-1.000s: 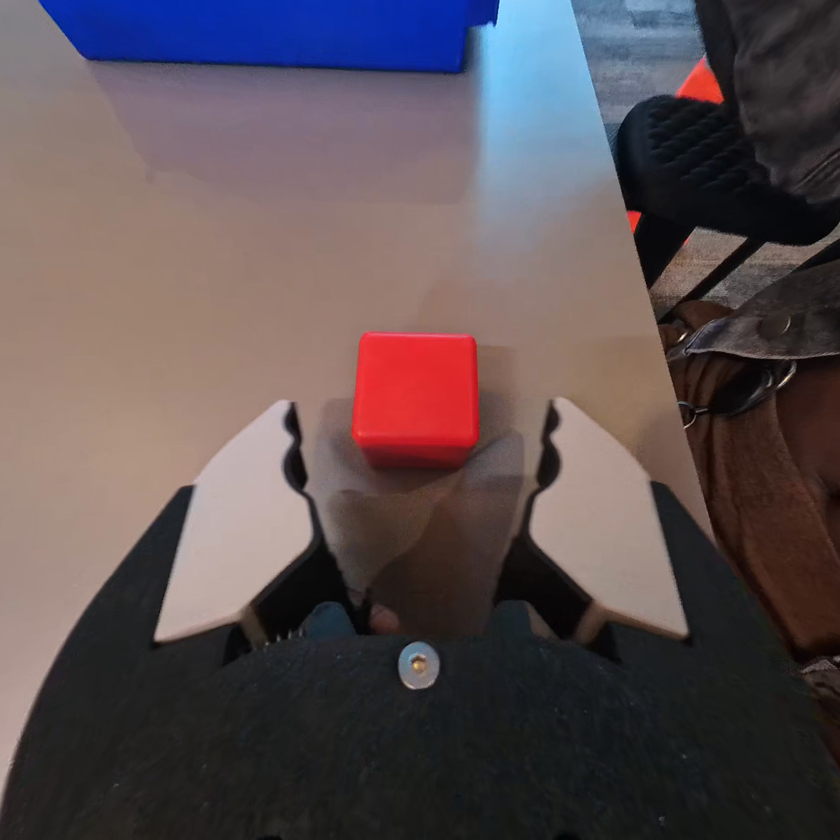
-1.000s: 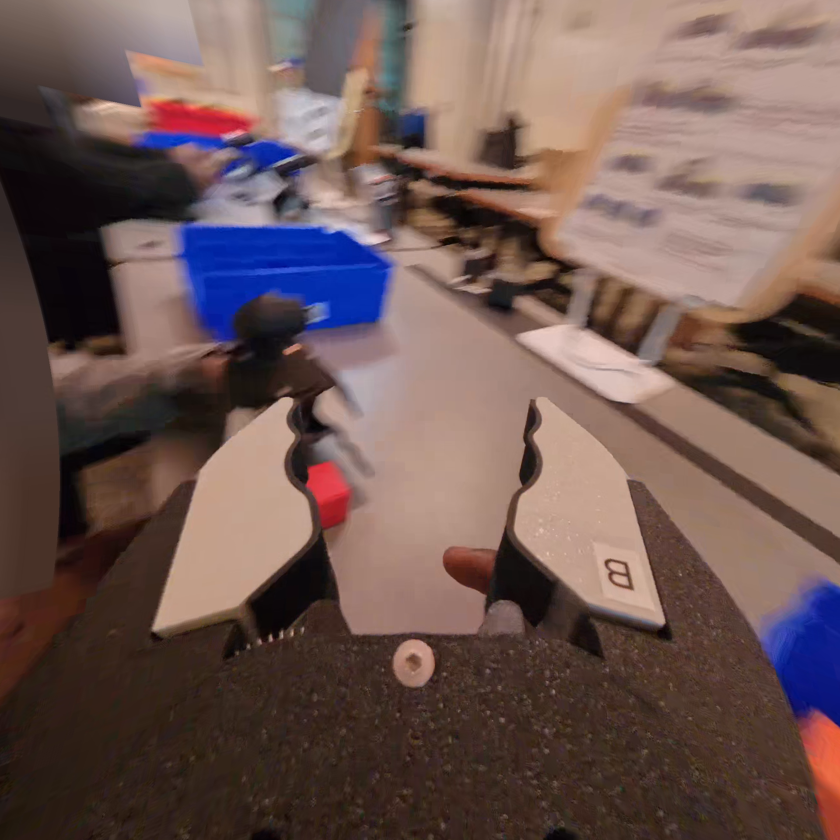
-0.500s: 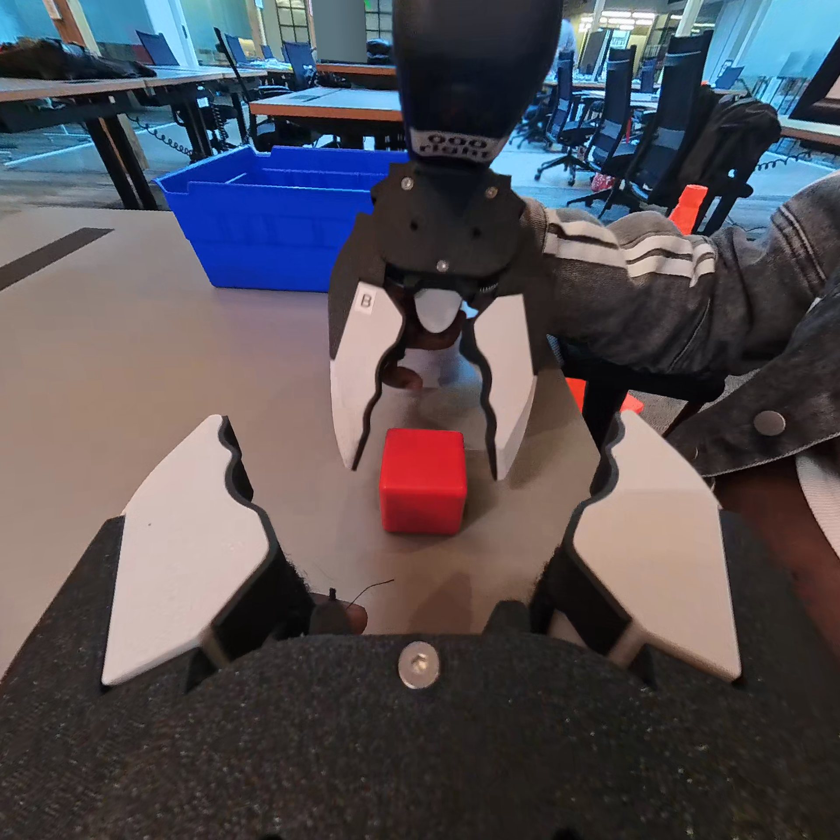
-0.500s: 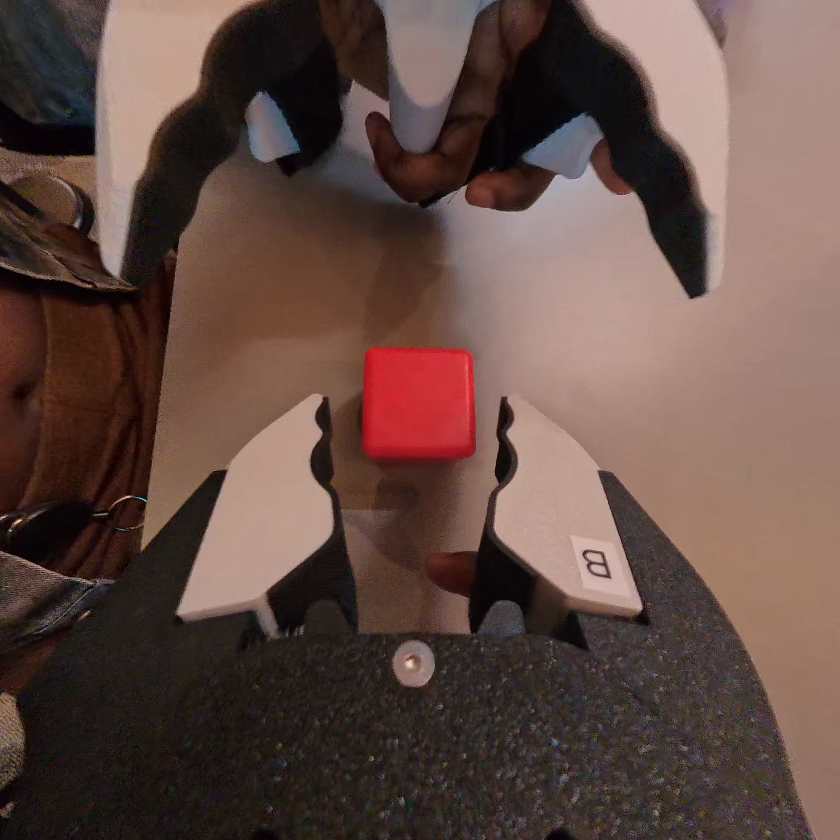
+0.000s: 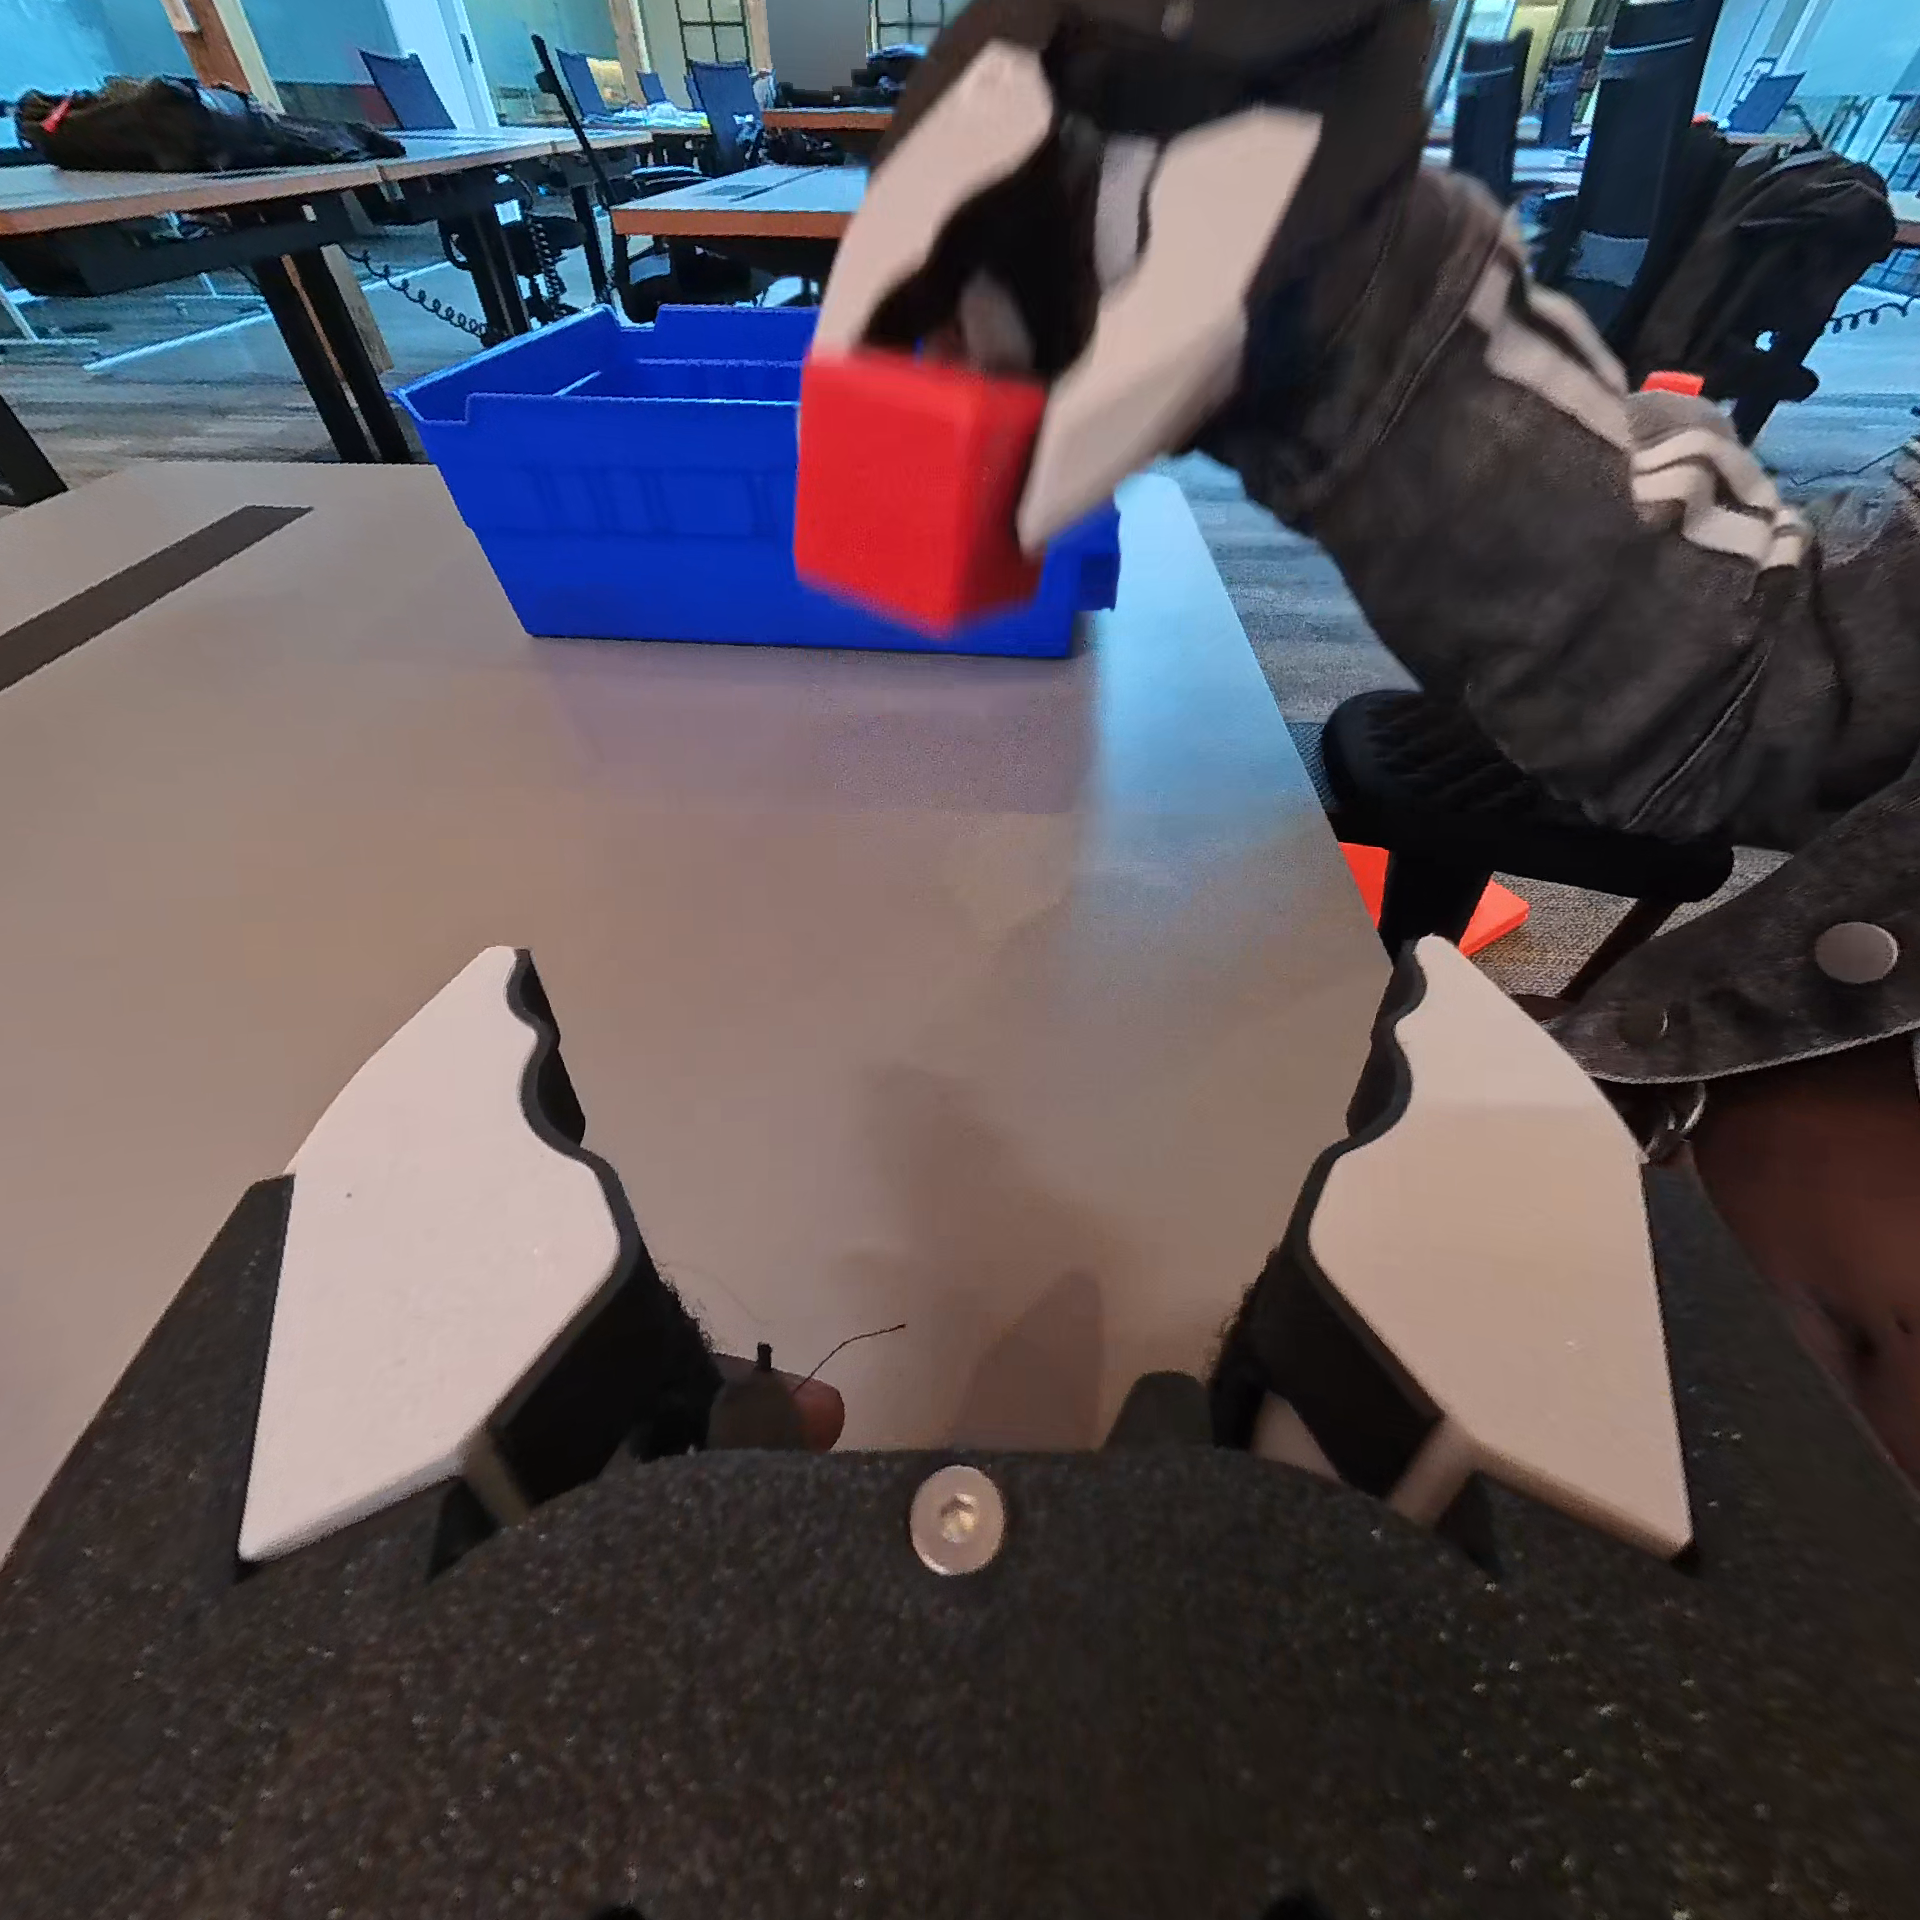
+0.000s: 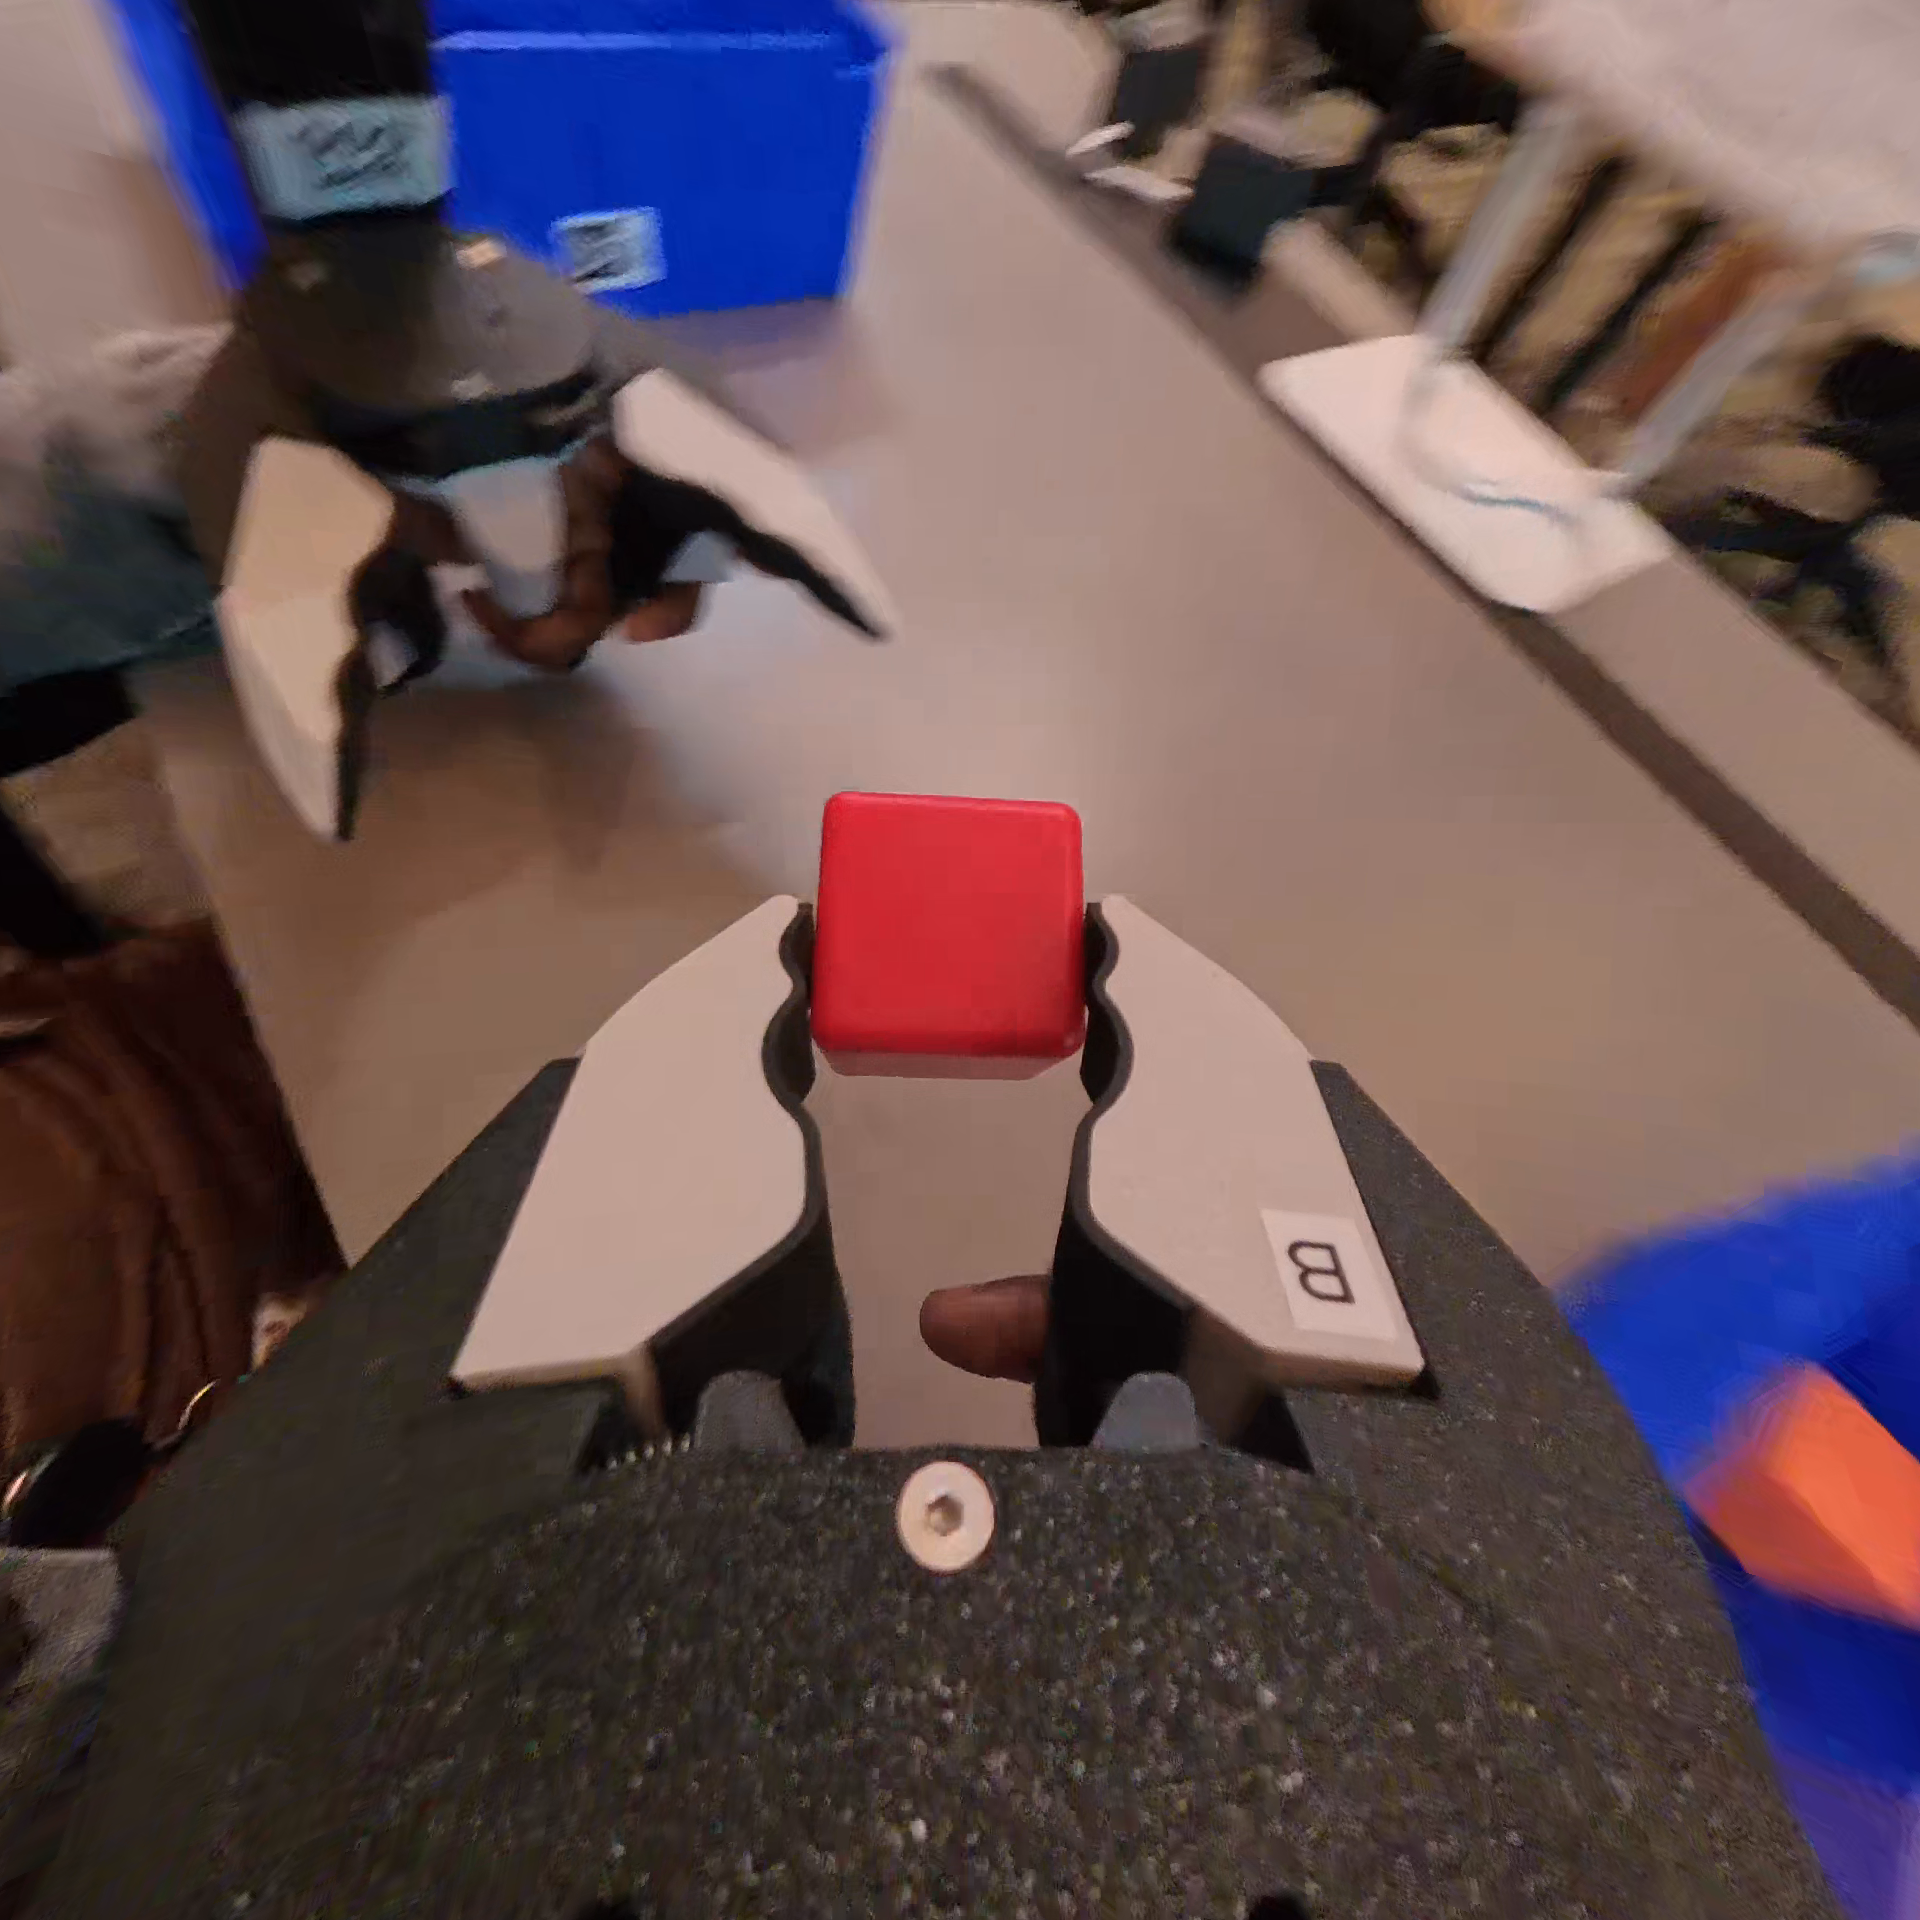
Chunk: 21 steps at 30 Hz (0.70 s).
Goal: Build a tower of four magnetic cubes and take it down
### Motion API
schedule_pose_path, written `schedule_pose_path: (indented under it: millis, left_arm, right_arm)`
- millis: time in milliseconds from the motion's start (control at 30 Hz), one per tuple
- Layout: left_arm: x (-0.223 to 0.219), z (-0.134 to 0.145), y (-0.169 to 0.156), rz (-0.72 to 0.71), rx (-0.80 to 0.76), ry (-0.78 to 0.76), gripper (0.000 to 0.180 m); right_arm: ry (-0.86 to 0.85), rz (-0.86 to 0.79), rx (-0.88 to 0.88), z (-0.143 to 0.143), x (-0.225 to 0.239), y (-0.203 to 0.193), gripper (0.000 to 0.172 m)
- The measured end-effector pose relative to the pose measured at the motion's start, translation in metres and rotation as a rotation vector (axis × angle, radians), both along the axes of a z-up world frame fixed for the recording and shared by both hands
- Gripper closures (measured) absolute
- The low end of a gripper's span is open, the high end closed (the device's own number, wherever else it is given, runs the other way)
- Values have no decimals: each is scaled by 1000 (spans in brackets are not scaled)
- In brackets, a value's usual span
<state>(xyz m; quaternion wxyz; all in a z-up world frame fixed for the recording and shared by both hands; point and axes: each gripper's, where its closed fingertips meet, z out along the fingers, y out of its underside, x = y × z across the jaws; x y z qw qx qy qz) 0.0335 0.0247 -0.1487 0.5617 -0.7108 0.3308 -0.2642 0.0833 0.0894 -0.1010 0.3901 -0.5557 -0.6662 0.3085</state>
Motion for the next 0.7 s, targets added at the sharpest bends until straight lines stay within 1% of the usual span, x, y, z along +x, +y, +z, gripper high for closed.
schedule_pose_path:
  millis: [100,167,267,333,400,500,600,700]
  left_arm:
    - [-1,-1,1,9,-3,6,37]
    - [-1,-1,1,8,-4,4,37]
    - [0,-3,2,8,-8,12,37]
    - [-1,-5,2,10,-14,20,37]
    - [-1,-5,3,15,-14,19,38]
    - [-2,-5,3,17,-17,17,38]
    - [-3,-5,3,20,-17,20,40]
    - [-3,-6,4,20,-19,24,40]
  right_arm:
    - [68,-303,25,33,58,56,122]
    - [74,-530,18,40,105,94,123]
    - [26,-842,-4,26,175,140,123]
    - [4,-987,-58,7,209,157,123]
    - [-16,-1084,-119,-14,231,168,123]
    - [-100,-1168,-144,-44,250,181,122]
    - [-180,-1183,-175,-68,254,186,122]
    - [-259,-1190,-190,-86,255,188,122]
